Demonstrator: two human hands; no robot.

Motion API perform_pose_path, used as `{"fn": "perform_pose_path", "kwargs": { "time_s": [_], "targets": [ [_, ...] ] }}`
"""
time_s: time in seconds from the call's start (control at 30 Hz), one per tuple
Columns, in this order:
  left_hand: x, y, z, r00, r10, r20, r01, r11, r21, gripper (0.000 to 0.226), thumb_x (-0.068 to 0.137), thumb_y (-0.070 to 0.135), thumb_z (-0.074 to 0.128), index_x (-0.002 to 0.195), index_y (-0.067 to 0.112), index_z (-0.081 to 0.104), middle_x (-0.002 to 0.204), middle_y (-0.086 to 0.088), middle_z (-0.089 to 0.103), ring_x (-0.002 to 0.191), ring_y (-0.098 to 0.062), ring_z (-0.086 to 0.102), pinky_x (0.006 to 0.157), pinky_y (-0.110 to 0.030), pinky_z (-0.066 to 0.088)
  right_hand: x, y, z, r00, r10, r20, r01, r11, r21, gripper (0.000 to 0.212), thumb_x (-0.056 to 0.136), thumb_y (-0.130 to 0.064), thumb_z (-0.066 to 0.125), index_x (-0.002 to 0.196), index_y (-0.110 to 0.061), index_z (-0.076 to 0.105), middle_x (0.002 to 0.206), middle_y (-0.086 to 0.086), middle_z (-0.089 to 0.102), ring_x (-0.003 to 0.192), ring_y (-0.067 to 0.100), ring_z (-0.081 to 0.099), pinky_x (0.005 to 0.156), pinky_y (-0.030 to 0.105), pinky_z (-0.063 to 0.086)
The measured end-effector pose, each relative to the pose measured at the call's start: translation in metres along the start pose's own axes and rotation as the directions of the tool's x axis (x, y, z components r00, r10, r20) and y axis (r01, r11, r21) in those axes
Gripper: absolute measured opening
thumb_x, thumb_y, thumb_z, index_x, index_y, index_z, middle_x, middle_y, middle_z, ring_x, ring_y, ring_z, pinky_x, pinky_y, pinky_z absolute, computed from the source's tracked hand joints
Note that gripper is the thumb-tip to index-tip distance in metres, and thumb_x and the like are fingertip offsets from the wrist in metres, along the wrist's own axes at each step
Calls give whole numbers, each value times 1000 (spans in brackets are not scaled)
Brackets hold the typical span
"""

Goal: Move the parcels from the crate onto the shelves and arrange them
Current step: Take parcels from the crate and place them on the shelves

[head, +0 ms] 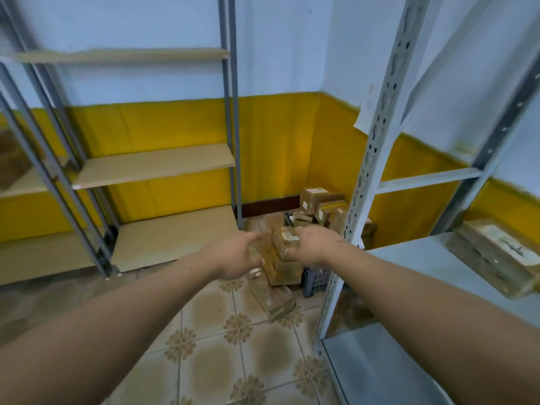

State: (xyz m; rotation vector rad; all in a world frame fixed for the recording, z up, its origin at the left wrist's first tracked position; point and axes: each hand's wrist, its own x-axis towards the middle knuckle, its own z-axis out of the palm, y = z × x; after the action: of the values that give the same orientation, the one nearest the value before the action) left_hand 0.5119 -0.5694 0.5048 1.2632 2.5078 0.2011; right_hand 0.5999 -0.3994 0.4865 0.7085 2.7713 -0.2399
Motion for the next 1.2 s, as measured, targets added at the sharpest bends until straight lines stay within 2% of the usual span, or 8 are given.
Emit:
{"fn": "perform_pose_path", "kwargs": {
  "time_s": [0.17,0.37,0.7,0.83,0.9,1.0,1.13,1.2],
  "targets": [
    [60,-25,-14,997,-39,61,41,999,-18,64,95,45,54,151,26,29,153,-1,38,135,-22,41,105,-33,39,68,8,-13,999,-2,42,-1,997,80,69,96,-58,49,154,-25,31,155,6,40,131,28,48,98,39,46],
    [143,-67,-15,992,7,128,-6,1000,-5,63,92,46,56,148,27,35,148,-2,44,129,-22,47,103,-35,42,141,11,-21,996,23,82,-32,993,110,70,98,-56,47,157,-23,26,159,6,34,139,28,40,105,39,40],
    [304,-156,-15,919,166,358,-195,980,46,62,96,46,52,150,24,31,151,-3,39,133,-22,42,105,-35,40,277,23,-14,929,312,198,-346,924,162,70,97,-59,44,154,-20,31,151,10,44,127,31,50,94,40,49],
    [355,-178,-19,869,218,443,-270,961,55,59,98,44,50,151,28,28,155,0,32,137,-20,37,107,-33,35,307,32,-4,887,385,256,-429,891,146,52,99,-48,47,141,-16,45,130,10,59,109,28,59,89,41,54],
    [380,-184,-18,849,222,479,-277,960,46,60,100,42,48,152,26,25,157,0,29,139,-20,35,108,-31,32,319,41,2,876,394,279,-438,892,115,45,101,-36,48,141,-16,45,124,10,60,100,27,60,81,40,54],
    [418,-189,-11,836,209,507,-274,960,57,61,100,43,47,153,24,24,157,-1,29,139,-20,36,108,-31,32,343,56,9,863,421,279,-466,876,121,47,101,-40,46,142,-17,42,112,7,61,90,24,58,68,36,52],
    [465,-195,-3,827,158,539,-245,965,92,61,98,46,49,152,25,27,155,-1,34,135,-21,41,106,-31,37,390,75,22,839,439,322,-504,849,158,40,102,-37,46,131,-11,56,120,12,66,103,27,65,83,40,56],
    [490,-197,-1,817,150,557,-250,962,108,60,98,46,49,151,24,29,154,-2,36,134,-22,42,105,-31,38,412,83,29,821,431,375,-517,840,167,34,104,-29,46,129,-9,56,118,12,66,101,25,65,74,36,54]
  ]
}}
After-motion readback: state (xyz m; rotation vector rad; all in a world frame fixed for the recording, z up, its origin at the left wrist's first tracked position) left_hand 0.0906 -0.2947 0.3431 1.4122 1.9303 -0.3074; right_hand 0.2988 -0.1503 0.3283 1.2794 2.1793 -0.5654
